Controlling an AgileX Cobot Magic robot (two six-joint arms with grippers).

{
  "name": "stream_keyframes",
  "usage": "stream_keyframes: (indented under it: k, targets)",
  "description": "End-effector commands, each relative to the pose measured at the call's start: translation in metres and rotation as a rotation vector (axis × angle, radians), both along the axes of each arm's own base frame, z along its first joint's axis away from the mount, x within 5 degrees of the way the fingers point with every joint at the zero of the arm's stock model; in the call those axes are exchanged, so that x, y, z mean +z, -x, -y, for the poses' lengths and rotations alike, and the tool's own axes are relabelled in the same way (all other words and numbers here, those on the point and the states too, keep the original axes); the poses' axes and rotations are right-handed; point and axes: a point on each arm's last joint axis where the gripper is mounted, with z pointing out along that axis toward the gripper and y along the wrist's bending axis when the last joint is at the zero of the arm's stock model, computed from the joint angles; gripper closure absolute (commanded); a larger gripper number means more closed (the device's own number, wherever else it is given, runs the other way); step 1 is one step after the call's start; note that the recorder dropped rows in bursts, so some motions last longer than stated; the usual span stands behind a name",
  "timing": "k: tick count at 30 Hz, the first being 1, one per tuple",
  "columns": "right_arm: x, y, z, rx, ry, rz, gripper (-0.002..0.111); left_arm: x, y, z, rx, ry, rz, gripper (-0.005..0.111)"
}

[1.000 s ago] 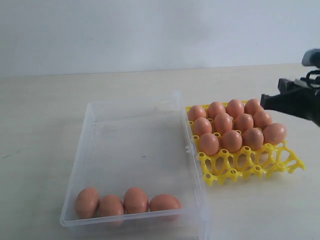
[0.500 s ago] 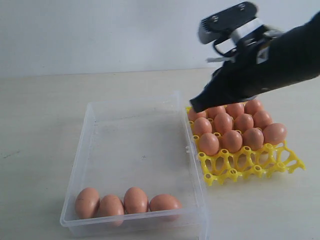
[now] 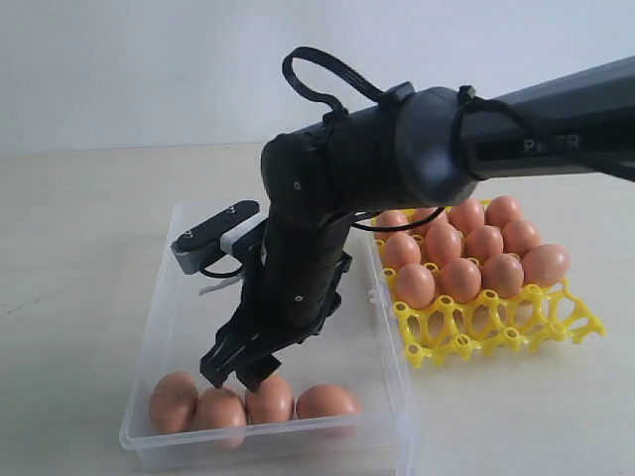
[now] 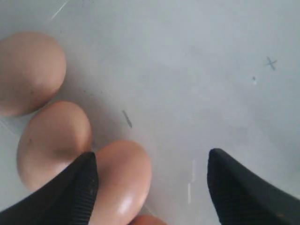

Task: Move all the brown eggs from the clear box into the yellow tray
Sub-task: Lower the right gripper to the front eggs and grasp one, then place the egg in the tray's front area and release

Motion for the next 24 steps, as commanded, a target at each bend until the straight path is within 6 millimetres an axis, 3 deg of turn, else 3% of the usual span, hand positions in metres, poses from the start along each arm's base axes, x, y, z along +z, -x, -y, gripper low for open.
stream_keyframes:
  k: [1, 8, 14, 17, 24]
  targets:
    - [-0.009, -0.002, -0.002, 0.007, 0.071, -0.048, 0.044, 0.003, 0.0, 0.0, -0.003, 0.01, 0.024, 0.107]
    - [-0.014, 0.009, -0.009, -0.033, 0.044, -0.16, 0.045, 0.003, 0.0, 0.0, -0.003, 0.01, 0.024, 0.107]
    - [-0.015, 0.01, -0.007, -0.042, 0.064, -0.175, 0.045, 0.003, 0.0, 0.0, -0.003, 0.01, 0.024, 0.107]
    - [-0.015, 0.003, -0.01, 0.004, 0.035, -0.095, 0.045, 0.003, 0.0, 0.0, -0.003, 0.01, 0.024, 0.107]
    - [-0.016, 0.007, -0.007, -0.036, 0.071, -0.145, 0.045, 0.003, 0.0, 0.0, -0.003, 0.01, 0.024, 0.107]
